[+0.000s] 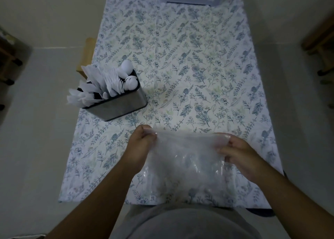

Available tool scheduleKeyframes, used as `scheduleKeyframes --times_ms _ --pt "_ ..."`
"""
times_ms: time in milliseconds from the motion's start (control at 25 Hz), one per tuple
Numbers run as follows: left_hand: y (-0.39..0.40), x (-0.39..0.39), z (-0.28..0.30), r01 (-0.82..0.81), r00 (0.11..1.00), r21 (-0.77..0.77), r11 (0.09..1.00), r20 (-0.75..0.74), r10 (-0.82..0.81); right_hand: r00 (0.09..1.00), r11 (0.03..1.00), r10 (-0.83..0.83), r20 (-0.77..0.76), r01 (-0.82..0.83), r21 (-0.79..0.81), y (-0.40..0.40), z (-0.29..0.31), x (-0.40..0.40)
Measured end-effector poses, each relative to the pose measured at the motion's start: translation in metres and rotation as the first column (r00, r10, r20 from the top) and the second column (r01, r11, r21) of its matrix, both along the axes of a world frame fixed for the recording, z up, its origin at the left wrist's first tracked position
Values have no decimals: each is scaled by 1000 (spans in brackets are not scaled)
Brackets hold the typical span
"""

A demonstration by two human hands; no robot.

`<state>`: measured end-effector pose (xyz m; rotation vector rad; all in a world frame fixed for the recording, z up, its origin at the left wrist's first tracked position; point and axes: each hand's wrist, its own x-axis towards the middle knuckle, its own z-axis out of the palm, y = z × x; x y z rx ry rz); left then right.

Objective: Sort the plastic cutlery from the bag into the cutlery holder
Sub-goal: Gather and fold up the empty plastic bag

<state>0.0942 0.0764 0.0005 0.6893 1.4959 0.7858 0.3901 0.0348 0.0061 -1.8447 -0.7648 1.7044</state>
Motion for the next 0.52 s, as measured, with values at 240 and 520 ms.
scheduleKeyframes --times_ms 240,520 --pt "-5 50 13 115 853 285 952 -519 52 985 981 -169 -17 170 92 -27 19 21" --pt "-22 225 6 965 241 91 244 -669 -704 858 809 -507 83 440 389 -97 40 89"
